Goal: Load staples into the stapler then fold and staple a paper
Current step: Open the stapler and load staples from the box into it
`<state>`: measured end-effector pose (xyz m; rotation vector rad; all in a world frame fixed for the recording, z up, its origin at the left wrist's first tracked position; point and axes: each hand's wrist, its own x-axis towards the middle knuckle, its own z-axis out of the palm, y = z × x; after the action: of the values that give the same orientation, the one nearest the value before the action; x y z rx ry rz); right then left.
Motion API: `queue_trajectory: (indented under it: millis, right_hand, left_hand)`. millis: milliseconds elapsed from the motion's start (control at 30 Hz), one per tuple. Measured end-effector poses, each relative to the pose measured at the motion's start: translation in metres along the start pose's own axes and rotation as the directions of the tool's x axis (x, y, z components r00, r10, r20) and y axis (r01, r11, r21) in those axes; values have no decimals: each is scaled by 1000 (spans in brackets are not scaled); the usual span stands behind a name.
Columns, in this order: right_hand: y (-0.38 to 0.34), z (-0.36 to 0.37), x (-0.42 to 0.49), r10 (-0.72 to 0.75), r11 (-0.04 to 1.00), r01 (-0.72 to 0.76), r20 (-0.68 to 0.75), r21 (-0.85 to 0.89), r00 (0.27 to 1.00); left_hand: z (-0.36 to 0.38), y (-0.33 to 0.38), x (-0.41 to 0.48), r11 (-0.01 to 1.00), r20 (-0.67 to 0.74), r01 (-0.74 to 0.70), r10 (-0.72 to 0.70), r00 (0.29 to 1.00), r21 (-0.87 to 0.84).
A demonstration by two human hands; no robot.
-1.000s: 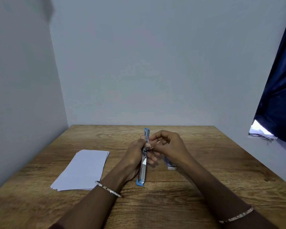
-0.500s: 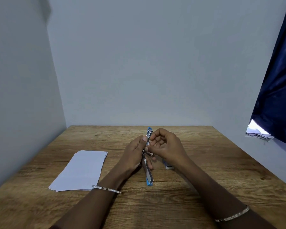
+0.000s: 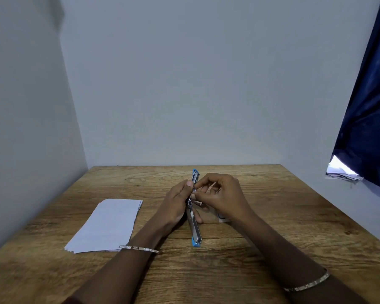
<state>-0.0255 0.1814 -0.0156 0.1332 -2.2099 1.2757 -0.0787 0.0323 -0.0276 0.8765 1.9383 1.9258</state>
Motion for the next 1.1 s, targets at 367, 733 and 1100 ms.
queue_trajectory:
  millis: [367,733,1100]
  right_hand:
    - [2,-3,2,67,995,-80,188,66,980]
    - [-9,-13,3,7,1000,-7,22,28,1000]
    - [5,-25,4,99,962,-111,-60,-248,993]
  left_hand:
    - [0,2,-1,1000,17,16,-16,1000,2]
    - [-3,-2,6,970,-99,80,-106,989,-231]
    - [-6,4,9,923,-181,121,-198,963,-365]
